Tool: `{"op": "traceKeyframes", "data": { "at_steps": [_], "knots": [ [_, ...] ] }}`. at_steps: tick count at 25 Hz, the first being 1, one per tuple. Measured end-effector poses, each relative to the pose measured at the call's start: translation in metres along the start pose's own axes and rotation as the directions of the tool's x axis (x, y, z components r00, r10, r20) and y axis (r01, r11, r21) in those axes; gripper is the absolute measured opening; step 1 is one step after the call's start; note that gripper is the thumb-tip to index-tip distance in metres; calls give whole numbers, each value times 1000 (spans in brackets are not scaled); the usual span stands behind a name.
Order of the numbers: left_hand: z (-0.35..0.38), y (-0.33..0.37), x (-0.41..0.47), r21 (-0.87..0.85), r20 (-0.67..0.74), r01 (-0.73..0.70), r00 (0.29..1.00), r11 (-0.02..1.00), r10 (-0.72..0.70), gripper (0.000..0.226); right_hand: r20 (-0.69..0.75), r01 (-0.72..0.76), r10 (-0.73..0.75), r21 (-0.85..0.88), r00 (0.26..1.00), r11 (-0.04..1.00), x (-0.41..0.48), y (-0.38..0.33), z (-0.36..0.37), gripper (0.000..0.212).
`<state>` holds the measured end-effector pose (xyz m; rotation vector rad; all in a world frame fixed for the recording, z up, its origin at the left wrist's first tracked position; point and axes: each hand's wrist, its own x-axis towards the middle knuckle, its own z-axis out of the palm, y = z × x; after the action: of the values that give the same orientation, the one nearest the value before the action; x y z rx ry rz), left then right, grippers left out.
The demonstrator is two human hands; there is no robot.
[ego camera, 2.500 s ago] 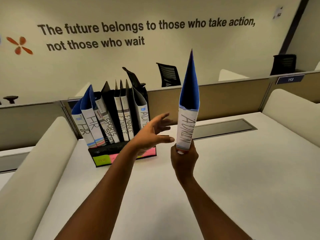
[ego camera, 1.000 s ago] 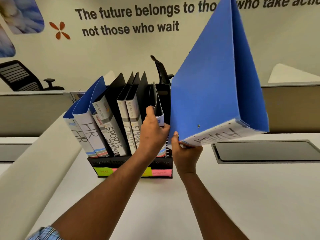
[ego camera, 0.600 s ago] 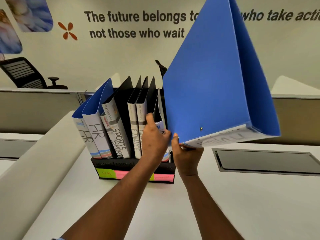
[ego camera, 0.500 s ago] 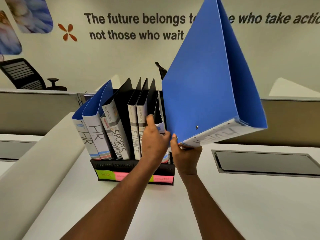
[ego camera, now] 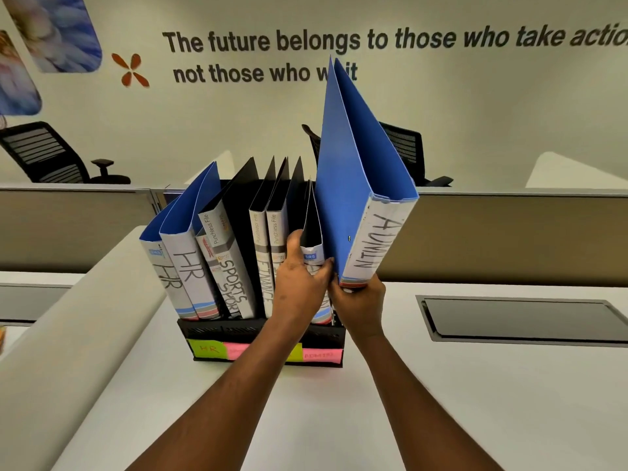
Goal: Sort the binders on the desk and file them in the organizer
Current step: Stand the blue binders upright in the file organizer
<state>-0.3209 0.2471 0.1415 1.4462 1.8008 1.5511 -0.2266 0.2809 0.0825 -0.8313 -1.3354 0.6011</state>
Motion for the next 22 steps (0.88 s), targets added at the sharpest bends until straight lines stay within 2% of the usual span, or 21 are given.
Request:
{"op": "traceKeyframes", "data": {
  "at_steps": [5,7,9,11,15,17,20,22],
  "knots": [
    [-6,5,3,119,67,-10,998,993,2,69,4,-58,58,-30,998,998,-3,17,0,56],
    [-11,13,10,90,106,55,992,994,-64,71,17,-42,43,-75,999,996,-6,24,0,56],
    [-15,25,17,26,121,132,984,991,-134,75,38,-78,81,-68,996,995,-7,30,-1,57],
    [-16,40,18,5,113,150,982,989,-150,74,76,-123,127,-51,989,991,-7,32,-4,60],
    [-17,69,7,-17,73,21,997,1000,-19,80,155,-221,225,-42,962,974,-1,29,-9,65],
    [-16,83,9,1,88,-84,993,996,84,87,248,-309,307,-32,919,951,3,30,-15,65],
    [-12,103,12,74,182,-244,957,967,227,110,417,-374,372,-79,830,924,-11,37,-22,70],
    [-9,108,14,91,162,-274,953,957,257,127,434,-360,359,-83,827,929,-23,41,-21,74]
  ]
}}
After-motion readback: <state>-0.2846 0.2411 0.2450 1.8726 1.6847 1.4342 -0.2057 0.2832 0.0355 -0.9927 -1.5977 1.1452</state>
